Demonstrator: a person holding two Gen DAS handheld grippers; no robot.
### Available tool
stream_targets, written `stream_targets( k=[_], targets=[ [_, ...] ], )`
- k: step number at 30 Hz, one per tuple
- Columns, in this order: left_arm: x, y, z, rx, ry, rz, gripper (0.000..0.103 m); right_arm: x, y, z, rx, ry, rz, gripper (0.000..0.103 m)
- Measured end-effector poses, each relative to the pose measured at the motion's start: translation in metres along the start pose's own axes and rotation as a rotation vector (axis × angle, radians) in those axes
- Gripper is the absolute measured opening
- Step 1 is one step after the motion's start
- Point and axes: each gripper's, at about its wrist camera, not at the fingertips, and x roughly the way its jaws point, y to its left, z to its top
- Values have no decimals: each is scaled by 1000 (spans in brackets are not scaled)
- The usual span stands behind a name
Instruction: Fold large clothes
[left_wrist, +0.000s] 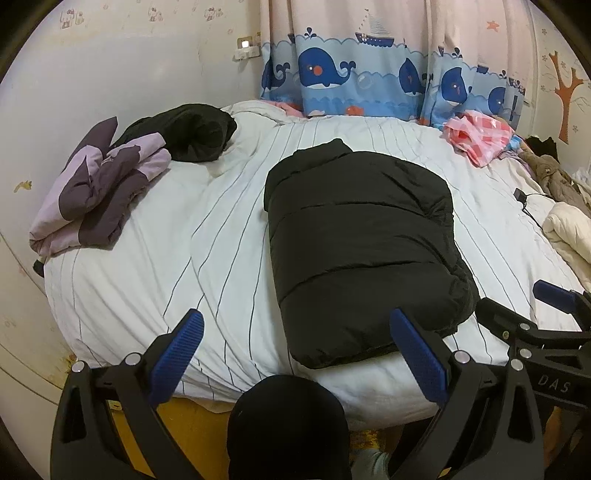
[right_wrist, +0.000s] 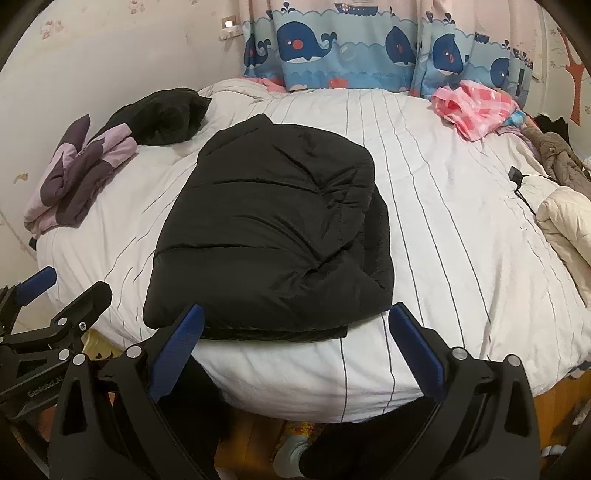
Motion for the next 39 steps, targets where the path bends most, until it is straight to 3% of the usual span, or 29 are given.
stream_targets(
  k=[39],
  targets=[
    [-8,0,-8,-4,1,-6,97,-8,0,-7,-6,9,-5,97]
  ],
)
